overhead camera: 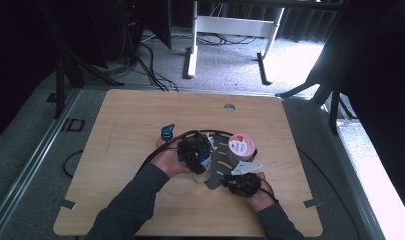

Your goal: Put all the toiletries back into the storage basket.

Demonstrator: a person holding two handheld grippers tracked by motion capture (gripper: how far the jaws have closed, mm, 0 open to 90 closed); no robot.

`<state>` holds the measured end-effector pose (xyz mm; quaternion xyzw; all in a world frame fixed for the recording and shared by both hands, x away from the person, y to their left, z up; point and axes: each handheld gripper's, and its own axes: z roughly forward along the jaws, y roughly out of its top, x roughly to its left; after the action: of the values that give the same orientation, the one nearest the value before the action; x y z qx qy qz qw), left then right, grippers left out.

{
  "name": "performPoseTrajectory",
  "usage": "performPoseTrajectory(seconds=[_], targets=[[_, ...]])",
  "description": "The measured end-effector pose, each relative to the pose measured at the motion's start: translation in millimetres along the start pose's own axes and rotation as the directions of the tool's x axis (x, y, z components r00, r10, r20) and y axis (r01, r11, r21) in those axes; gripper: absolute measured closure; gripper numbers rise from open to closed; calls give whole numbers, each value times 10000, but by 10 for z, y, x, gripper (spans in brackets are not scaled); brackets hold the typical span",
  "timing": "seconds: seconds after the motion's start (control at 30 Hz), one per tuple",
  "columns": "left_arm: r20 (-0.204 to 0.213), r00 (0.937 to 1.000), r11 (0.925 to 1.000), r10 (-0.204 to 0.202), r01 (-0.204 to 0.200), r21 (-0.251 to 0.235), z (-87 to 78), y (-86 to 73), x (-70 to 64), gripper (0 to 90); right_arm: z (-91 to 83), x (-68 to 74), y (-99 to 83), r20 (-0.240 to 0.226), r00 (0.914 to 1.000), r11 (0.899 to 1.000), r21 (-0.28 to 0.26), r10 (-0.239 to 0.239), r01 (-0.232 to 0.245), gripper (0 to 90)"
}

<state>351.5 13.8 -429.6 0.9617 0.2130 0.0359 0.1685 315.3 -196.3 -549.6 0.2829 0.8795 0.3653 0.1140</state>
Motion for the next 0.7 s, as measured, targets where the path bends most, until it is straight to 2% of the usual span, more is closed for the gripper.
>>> performPoseTrajectory(seconds=[0.27, 0.43, 0.7], targets=[[24, 9999, 9999, -138, 138, -43, 21, 91, 30, 562, -17, -17, -15, 71, 9999, 10000, -30, 73, -73, 728], [-153, 9995, 9997, -262, 262, 9, 29, 138, 67, 562, -17, -19, -20, 55, 9999, 10000, -12, 89, -89, 727], [-306, 9974, 9978, -647, 642, -170, 26, 215, 123, 562, -14, -23, -24, 58, 9999, 9999, 0, 113, -113, 725]])
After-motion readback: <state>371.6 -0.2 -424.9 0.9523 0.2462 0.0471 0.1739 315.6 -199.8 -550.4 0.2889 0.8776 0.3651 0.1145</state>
